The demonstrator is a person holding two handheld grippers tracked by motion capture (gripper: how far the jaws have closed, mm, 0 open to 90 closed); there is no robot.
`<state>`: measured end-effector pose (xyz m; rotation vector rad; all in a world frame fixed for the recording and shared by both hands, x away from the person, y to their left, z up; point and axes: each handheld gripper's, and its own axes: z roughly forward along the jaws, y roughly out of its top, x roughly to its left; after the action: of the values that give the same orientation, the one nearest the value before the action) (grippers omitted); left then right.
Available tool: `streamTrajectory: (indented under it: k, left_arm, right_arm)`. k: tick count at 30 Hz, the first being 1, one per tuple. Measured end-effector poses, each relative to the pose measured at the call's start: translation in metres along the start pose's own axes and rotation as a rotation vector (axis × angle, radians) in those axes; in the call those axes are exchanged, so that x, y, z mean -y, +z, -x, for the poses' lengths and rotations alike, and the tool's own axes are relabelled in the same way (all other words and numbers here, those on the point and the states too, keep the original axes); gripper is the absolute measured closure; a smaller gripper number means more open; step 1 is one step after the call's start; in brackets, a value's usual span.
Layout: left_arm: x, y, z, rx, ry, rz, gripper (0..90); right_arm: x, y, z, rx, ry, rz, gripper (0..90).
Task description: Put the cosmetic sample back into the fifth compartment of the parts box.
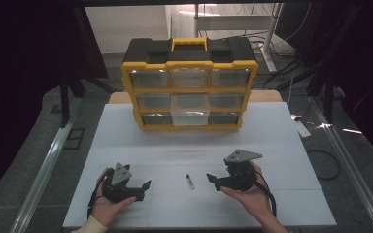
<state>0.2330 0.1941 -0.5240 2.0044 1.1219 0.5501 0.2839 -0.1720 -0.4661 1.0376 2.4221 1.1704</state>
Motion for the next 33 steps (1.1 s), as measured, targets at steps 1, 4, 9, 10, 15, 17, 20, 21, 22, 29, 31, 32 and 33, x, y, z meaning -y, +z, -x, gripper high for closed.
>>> streamTrajectory:
  k: [1, 4, 9, 10, 15, 17, 20, 21, 22, 29, 31, 32, 33]
  left_arm:
    - [0.0, 0.0, 0.0, 0.0, 0.0, 0.0, 6.4]
    - [0.0, 0.0, 0.0, 0.0, 0.001, 0.001, 6.5]
    - [0.0, 0.0, 0.0, 0.0, 0.004, -0.001, 6.5]
    - [0.0, 0.0, 0.0, 0.0, 0.004, -0.001, 6.5]
    - [0.0, 0.0, 0.0, -0.002, 0.0, 0.003, 6.5]
    - [0.0, 0.0, 0.001, -0.002, 0.001, 0.003, 6.5]
    - [0.0, 0.0, 0.001, 0.0, 0.001, 0.003, 6.5]
    - [0.0, 0.0, 0.001, 0.001, 0.0, 0.003, 6.5]
    - [0.0, 0.0, 0.001, 0.001, 0.002, 0.003, 6.5]
    - [0.0, 0.0, 0.001, 0.001, 0.004, 0.003, 6.5]
    - [0.0, 0.0, 0.001, 0.001, 0.003, 0.003, 6.5]
    - [0.0, 0.0, 0.001, 0.002, 0.004, 0.003, 6.5]
    - [0.0, 0.0, 0.001, 0.001, 0.004, 0.003, 6.5]
  right_arm:
    - [-0.001, 0.0, -0.001, 0.003, -0.003, 0.0, 17.2]
    - [-0.003, 0.001, -0.005, 0.0, -0.01, 0.007, 17.4]
    - [-0.008, 0.003, -0.011, -0.012, -0.024, 0.01, 17.3]
    - [-0.009, 0.004, -0.013, -0.014, -0.024, 0.007, 17.3]
    - [-0.013, 0.008, -0.018, -0.026, -0.033, 0.006, 17.3]
    - [-0.014, 0.009, -0.019, -0.027, -0.034, 0.005, 17.2]
    - [-0.016, 0.01, -0.021, -0.033, -0.036, 0.003, 17.2]
    - [-0.016, 0.011, -0.022, -0.033, -0.039, 0.002, 17.2]
    - [-0.017, 0.011, -0.023, -0.034, -0.039, 0.001, 17.2]
    - [-0.019, 0.015, -0.027, -0.041, -0.038, -0.007, 17.1]
    - [-0.02, 0.017, -0.029, -0.042, -0.043, -0.011, 17.1]
    - [-0.021, 0.018, -0.029, -0.042, -0.042, -0.014, 17.1]
    - [-0.021, 0.018, -0.03, -0.043, -0.043, -0.014, 17.1]
